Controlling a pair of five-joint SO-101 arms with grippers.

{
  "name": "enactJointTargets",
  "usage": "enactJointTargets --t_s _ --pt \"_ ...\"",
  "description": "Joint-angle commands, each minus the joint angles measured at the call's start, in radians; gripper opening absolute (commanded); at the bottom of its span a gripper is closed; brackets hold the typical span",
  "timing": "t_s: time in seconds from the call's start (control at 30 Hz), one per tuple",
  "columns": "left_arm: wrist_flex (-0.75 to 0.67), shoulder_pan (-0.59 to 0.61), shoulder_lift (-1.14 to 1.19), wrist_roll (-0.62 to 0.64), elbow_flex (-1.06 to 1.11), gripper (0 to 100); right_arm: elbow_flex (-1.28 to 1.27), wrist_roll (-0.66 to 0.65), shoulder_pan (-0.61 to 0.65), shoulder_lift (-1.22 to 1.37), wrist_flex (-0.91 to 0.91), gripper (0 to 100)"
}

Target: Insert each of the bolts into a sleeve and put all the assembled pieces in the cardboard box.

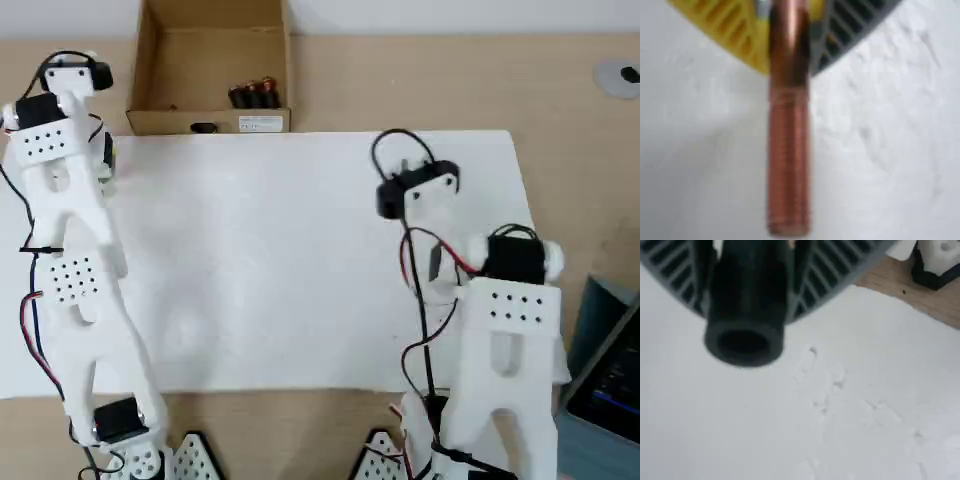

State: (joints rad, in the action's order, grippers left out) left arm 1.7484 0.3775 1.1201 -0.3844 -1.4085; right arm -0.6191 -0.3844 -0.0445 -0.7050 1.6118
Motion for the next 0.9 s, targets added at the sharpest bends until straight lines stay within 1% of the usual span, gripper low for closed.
enactJointTargets --t_s 0.0,0.13,0.33,0.47,0.53,0.7,0.87 --pt "0.006 0.000 -0.079 0.155 -0.055 0 0.001 0.009 0.030 -0.033 0.006 1.0" --pt "0.006 0.000 -0.079 0.420 -0.055 0 0.001 0.009 0.030 -0.033 0.006 1.0" --pt "0.006 0.000 -0.087 0.885 -0.063 0 0.001 0.005 0.030 -0.033 0.005 1.0" --pt "0.006 0.021 -0.082 1.135 -0.055 0 0.001 0.003 0.030 -0.033 0.005 1.0" --pt "0.006 0.025 -0.081 1.234 -0.055 0 0.001 0.003 0.030 -0.033 0.006 1.0" --pt "0.006 0.021 -0.081 1.433 -0.055 0 0.001 0.002 0.027 -0.033 0.006 1.0" --pt "0.006 0.028 -0.081 1.554 -0.055 0 0.001 0.002 0.027 -0.033 0.006 1.0"
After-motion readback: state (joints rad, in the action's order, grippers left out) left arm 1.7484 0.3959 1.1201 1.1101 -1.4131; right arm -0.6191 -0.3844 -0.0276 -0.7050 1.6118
